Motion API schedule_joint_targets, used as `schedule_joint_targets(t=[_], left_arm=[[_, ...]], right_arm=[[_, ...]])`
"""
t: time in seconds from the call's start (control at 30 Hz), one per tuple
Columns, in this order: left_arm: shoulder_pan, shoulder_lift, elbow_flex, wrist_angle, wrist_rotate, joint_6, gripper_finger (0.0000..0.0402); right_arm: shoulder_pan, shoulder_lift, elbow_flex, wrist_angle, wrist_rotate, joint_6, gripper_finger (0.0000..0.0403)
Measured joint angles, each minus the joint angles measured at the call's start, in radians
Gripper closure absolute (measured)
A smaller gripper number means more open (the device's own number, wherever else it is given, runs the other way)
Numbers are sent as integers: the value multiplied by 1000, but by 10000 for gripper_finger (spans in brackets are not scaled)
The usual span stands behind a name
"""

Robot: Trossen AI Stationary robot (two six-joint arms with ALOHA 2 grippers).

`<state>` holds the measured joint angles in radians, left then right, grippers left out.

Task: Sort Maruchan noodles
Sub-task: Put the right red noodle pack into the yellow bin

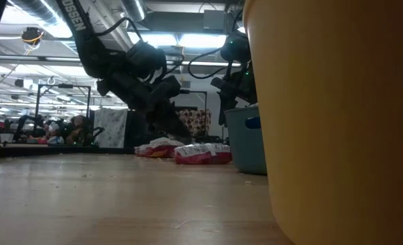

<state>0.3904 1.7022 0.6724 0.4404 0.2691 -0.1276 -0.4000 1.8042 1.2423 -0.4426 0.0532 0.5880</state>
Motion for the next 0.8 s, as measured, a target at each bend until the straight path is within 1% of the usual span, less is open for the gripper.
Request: schedule_joint_targets(t=[0.17,0.3,0.47,0.57,0.67,0.8], left_arm=[[0,20,-1,-5,-6,0,401],[4,20,-27,-5,-16,-25,401],[22,20,-76,71,-16,-65,401],[30,20,-78,71,-15,-67,401],[28,20,-78,61,-17,-48,402],[27,20,-81,57,-23,-41,401]], right_arm=[[0,0,0,0,0,0,104],[0,0,0,0,0,0,104],[0,0,0,0,0,0,104],[0,0,0,0,-2,0,104],[0,0,0,21,-37,1,104],[1,0,0,103,-114,1,104]])
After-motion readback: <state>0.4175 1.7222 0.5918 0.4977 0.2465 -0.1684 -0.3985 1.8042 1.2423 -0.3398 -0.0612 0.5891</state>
